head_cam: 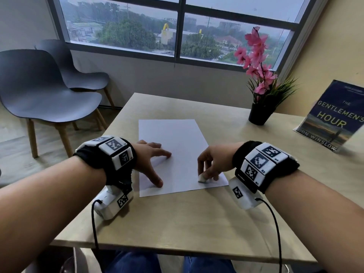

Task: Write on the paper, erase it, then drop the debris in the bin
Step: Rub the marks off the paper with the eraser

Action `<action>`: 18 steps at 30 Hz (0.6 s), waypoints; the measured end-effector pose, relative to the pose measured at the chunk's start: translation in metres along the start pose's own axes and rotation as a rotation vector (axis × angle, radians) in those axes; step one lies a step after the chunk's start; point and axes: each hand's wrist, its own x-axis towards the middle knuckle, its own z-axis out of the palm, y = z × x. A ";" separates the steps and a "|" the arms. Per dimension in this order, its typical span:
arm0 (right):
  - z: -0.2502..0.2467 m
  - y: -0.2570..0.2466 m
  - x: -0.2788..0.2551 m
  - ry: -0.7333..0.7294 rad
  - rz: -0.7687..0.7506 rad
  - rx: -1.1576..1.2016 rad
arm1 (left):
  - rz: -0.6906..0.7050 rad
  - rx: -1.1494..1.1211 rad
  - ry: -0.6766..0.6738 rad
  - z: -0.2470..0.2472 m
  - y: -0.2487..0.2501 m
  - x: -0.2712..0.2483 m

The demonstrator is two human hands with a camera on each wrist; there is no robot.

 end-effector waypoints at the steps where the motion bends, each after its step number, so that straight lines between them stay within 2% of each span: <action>1: 0.001 -0.001 0.001 0.030 0.005 -0.013 | -0.007 0.005 -0.009 0.000 -0.001 0.001; 5: 0.006 -0.007 0.009 0.107 -0.017 0.011 | -0.023 0.030 -0.010 0.001 0.003 0.001; 10: 0.002 -0.011 0.008 0.003 -0.081 -0.055 | -0.026 0.032 -0.018 0.000 0.004 0.000; 15: 0.000 -0.009 0.016 0.111 -0.044 -0.050 | -0.027 0.033 -0.015 -0.001 0.005 -0.001; 18: 0.003 -0.007 0.012 0.032 -0.068 -0.025 | -0.029 0.027 -0.016 -0.001 0.005 -0.001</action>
